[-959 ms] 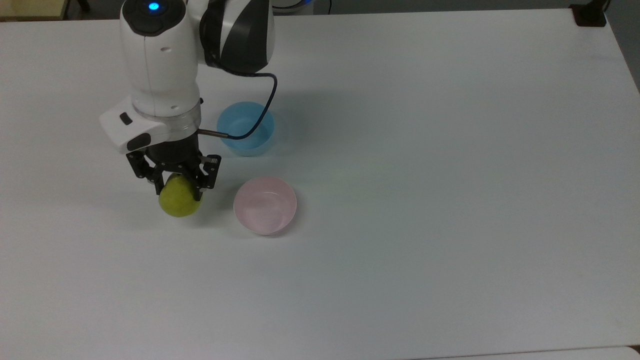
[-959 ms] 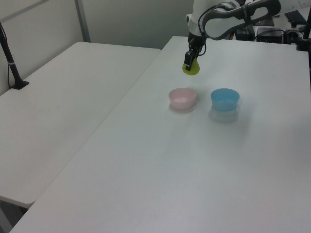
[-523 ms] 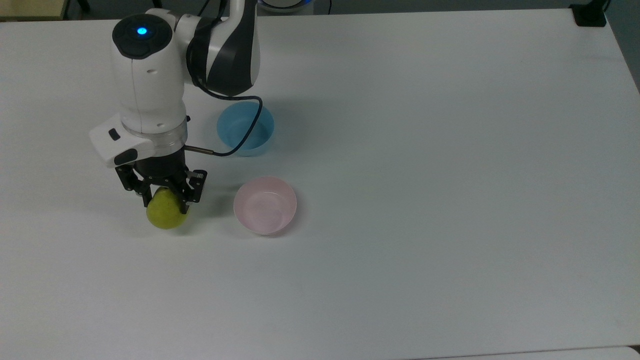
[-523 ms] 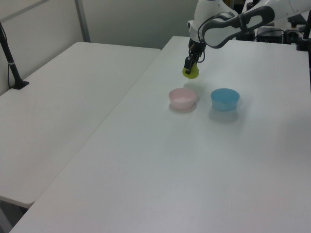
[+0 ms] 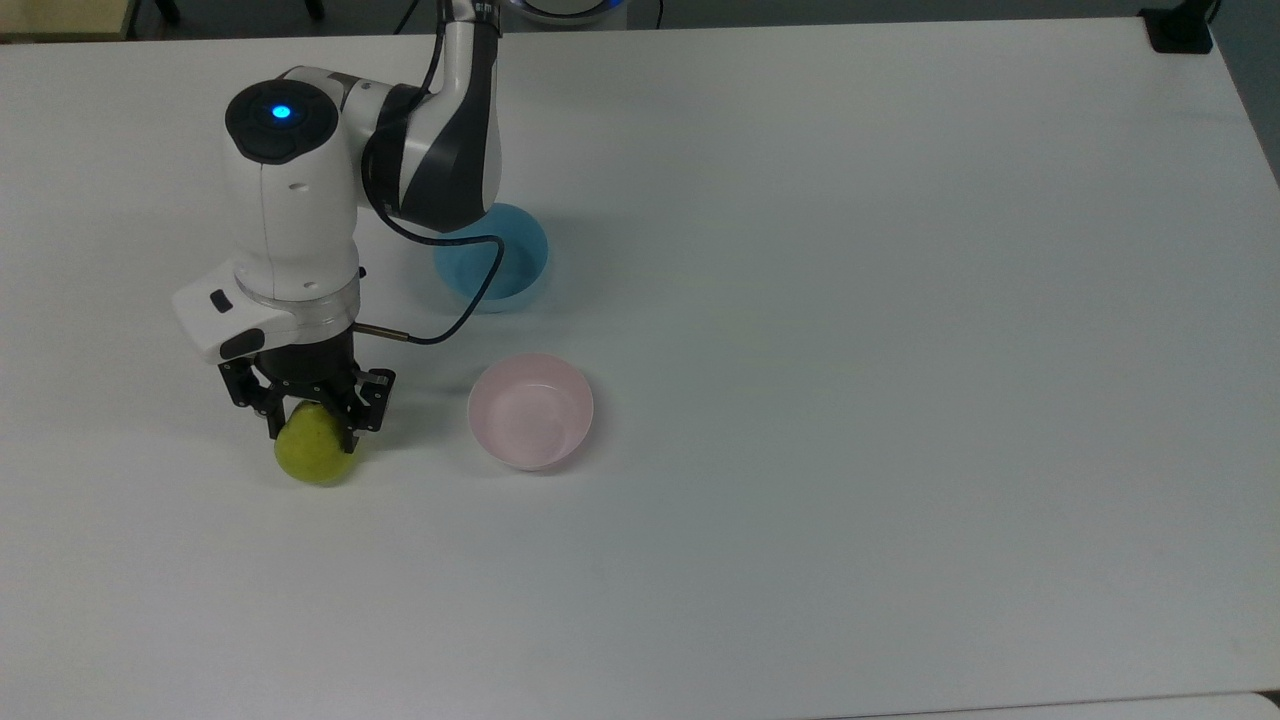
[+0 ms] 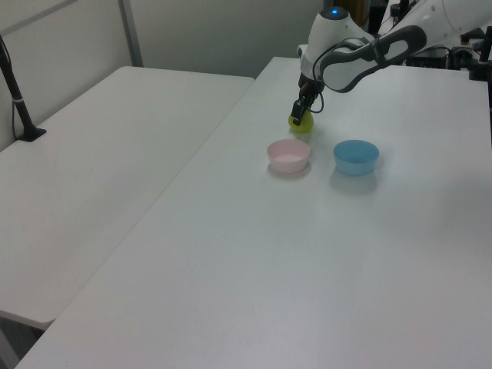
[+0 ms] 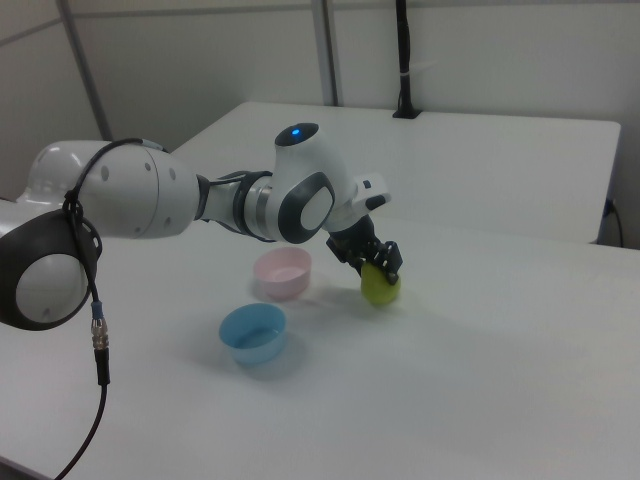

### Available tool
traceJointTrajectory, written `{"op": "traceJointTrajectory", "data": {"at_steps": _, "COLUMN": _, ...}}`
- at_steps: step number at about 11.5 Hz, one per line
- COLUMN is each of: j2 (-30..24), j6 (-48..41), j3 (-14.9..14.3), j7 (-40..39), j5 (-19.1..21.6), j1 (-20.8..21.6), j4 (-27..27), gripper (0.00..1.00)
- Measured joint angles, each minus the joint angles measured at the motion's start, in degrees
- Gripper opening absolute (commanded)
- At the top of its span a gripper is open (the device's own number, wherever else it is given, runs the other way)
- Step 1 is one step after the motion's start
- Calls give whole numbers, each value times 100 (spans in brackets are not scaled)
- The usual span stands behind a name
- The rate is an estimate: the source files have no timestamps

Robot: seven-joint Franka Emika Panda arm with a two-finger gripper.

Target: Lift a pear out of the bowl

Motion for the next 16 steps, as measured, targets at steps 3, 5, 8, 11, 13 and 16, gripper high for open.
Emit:
{"op": "traceJointTrajectory", "data": {"at_steps": 3, "j2": -25, "j6": 4, "j3": 0, "j7": 0, "j5": -7, "j1": 0, "j4": 77, "gripper": 100}}
{"op": "traceJointTrajectory", "data": {"at_steps": 5, "j2": -165, "j6": -1, "j3": 1, "j7": 0, "j5": -7, "j1": 9, "j4": 109, "gripper": 100}}
{"op": "traceJointTrajectory", "data": {"at_steps": 8, "j2": -558, "j6": -595, "j3": 57, "j7": 0, "j5": -7, "j1": 80, "j4": 108, "gripper": 100}}
{"op": "traceJointTrajectory", "data": {"at_steps": 11, "j2": -1128, "j6": -1688, "j3": 113, "j7": 36, "j5": -7, "j1": 479, "j4": 110, "gripper": 100}}
{"op": "traceJointTrajectory", "data": {"at_steps": 13, "j2": -1511, "j6": -2420, "j3": 130, "j7": 225, "j5": -6, "j1": 794, "j4": 106, "gripper": 100}}
{"op": "traceJointTrajectory", "data": {"at_steps": 16, "j2": -2003, "j6": -3341, "j3": 138, "j7": 557, "j5": -6, "j1": 1229, "j4": 97, "gripper": 100}}
